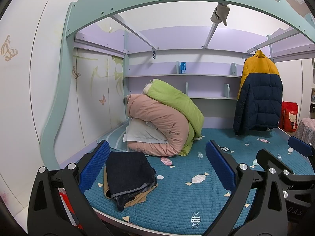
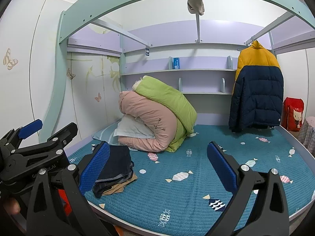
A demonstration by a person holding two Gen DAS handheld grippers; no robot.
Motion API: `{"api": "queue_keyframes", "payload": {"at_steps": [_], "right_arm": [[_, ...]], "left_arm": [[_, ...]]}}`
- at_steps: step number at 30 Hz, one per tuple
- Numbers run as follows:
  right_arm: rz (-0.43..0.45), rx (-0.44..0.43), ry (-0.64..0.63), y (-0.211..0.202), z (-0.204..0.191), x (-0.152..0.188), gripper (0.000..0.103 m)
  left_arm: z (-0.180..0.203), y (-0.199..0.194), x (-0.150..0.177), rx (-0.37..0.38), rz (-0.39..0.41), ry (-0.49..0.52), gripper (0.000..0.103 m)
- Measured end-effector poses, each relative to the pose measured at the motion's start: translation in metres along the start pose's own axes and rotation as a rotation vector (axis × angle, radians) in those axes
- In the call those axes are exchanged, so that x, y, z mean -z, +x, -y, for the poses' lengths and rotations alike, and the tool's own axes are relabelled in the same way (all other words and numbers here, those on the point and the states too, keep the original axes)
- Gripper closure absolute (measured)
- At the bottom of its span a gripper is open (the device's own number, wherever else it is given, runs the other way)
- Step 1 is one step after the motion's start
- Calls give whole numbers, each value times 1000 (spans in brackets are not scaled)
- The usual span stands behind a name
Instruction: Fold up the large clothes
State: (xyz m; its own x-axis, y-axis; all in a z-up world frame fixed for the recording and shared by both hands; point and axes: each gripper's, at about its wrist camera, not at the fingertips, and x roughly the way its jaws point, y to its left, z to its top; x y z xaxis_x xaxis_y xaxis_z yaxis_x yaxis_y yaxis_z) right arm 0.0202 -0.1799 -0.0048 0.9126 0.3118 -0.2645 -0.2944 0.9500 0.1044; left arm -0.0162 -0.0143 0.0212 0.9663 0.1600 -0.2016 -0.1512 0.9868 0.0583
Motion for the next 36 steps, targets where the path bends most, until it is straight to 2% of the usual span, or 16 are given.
{"api": "queue_keyframes", "payload": {"at_steps": [36], "right_arm": [[-7, 8, 10, 0, -9, 3, 7]], "left_arm": [[2, -1, 2, -8, -5, -3, 5]]}}
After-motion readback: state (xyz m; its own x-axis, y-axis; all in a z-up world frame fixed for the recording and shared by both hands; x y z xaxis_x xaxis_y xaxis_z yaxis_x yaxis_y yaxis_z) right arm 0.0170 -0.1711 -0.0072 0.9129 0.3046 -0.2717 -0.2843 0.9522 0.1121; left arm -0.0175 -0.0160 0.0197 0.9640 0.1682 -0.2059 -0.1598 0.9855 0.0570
